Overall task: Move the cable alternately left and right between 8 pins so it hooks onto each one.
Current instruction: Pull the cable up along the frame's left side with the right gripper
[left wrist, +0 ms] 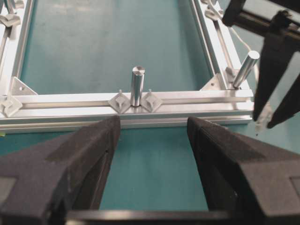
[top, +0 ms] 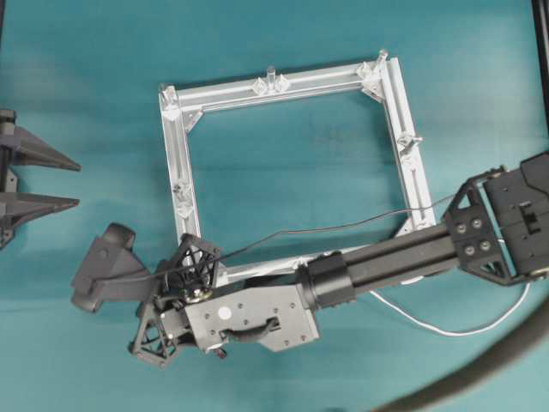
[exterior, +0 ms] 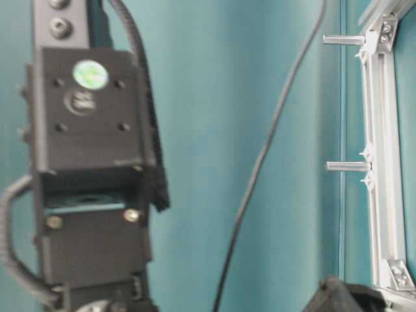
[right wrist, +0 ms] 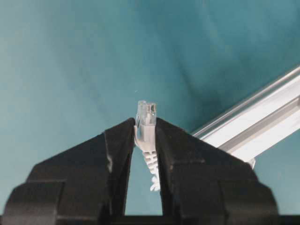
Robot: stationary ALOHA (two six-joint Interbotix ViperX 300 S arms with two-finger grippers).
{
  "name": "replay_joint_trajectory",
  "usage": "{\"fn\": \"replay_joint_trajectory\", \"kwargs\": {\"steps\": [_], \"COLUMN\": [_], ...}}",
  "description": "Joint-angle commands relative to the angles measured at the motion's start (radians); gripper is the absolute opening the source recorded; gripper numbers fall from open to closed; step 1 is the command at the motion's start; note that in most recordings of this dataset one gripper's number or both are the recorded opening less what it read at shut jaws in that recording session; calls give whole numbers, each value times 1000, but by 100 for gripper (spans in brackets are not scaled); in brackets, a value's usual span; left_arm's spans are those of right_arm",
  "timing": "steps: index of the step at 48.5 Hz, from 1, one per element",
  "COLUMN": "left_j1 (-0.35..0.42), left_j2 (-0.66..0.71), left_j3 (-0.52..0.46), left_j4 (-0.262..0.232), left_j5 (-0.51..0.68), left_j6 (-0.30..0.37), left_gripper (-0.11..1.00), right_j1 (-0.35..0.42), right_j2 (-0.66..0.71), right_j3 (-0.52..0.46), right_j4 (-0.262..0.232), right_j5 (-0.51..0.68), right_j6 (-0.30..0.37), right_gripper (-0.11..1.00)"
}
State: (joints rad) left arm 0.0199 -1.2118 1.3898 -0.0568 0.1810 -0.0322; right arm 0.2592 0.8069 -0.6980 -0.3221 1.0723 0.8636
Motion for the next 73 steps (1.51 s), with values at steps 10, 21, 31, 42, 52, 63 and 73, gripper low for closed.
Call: {"fn": "replay_joint_trajectory", "kwargs": {"steps": [10,21,31,42,52,63,73], "left_j1": [-2,-2,-2,-2,-2,-2,-2], "left_j2": [6,6,8,6,6,6,6], "left_j3": [-12,-12,-11,-12,-12,-12,-12], "left_j4": [3,3,3,5,3,3,3], "left_j5": [-5,-5,-5,-5,-5,-5,-5], "left_j6": [5,5,5,5,5,5,5], "left_gripper": [63,63,63,63,63,63,63], "right_j1": [-21,-25,-31,-54,-103,-193,-273], "right_j2": [-34,-63,-132,-225,-285,-293,-293], "right_j3": [-9,46,166,310,413,443,442], "right_j4": [-86,-155,-183,-195,-196,-196,-175], "right_j5": [12,84,86,44,-9,-89,-129], "right_j6": [179,304,397,480,482,454,353], "right_gripper": [16,16,16,16,16,16,16]}}
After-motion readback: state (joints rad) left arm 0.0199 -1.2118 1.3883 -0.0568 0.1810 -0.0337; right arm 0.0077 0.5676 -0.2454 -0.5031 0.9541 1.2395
